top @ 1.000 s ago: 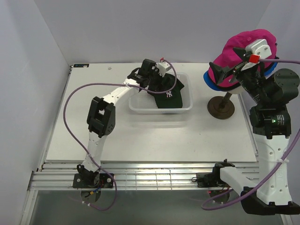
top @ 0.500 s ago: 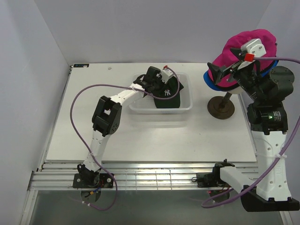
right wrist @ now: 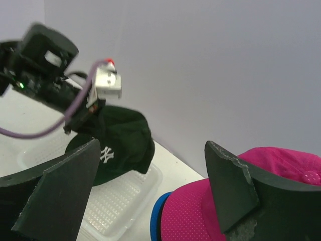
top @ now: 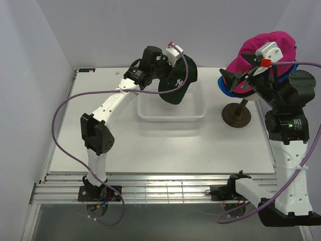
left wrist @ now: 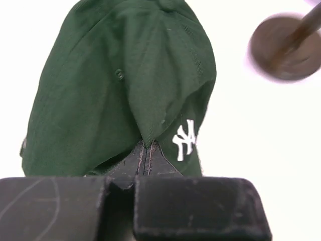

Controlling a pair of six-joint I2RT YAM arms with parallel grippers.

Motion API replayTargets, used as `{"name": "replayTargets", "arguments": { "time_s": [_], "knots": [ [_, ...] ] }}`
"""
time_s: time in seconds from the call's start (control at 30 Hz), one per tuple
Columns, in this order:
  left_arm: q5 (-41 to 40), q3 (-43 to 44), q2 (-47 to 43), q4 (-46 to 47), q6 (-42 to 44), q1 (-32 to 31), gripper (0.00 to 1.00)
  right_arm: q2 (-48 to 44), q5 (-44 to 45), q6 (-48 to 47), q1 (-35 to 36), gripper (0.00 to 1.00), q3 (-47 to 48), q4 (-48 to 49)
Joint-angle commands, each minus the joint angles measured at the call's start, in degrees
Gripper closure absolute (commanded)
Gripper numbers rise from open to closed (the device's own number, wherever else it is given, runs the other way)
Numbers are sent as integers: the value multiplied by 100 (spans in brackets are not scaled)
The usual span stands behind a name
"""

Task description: Stack the hats

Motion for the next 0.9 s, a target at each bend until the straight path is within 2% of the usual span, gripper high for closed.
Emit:
{"name": "replayTargets", "arguments": {
  "time_s": [0.0, 0.2, 0.27, 0.3, 0.33, 0.4, 0.43, 0.5, 0.53, 0.57, 0.63, 0.67, 0.77, 0.8, 0.87],
  "knots": [
    [320, 432, -863, -579, 35, 20, 100, 84, -357, 71, 89, 13, 159, -13],
    [179, 1056, -1285, -878, -403, 117, 100, 584, -411, 194, 730, 20, 326, -92],
    [161, 1197, -1373, -949, -649, 196, 100, 786, -140, -329, 1519, 20, 335, -232],
    [170, 1241, -1444, -1053, -702, 222, 100, 857, 488, -586, 1853, 20, 440, -346],
    [118, 1250, -1488, -1107, -755, 257, 100, 997, 860, -797, 2570, 20, 528, -573],
    [39, 1181, -1663, -1203, -782, 267, 100, 998, 1745, -1498, 3137, 20, 590, -655],
    [4, 1154, -1716, -1221, -808, 284, 100, 902, 2117, -1729, 3548, 20, 242, -246],
    [-40, 1180, -1813, -1309, -852, 302, 100, 360, 2854, -2569, 3780, 18, -566, 597],
    [-49, 1215, -1874, -1344, -878, 319, 100, 156, 2894, -2914, 3877, 17, -1588, 1107],
    [-32, 1250, -1892, -1362, -896, 319, 100, -37, 2824, -3300, 3921, 15, -2094, 2069],
    [-41, 1346, -1910, -1406, -957, 337, 100, -511, 2324, -4352, 4052, 11, -3026, 2909],
    [-15, 1373, -1910, -1423, -975, 337, 100, -636, 2227, -4594, 4106, 9, -3805, 3714],
    [170, 1391, -1901, -1494, -1167, 337, 100, -751, 2611, -5202, 4229, 6, -4829, 4940],
    [275, 1417, -1893, -1537, -1308, 337, 100, -699, 3065, -5272, 4229, 3, -4981, 5709],
    [346, 1487, -1875, -1538, -1432, 346, 100, -444, 3123, -5570, 4229, 2, -5122, 6007]
  ]
}}
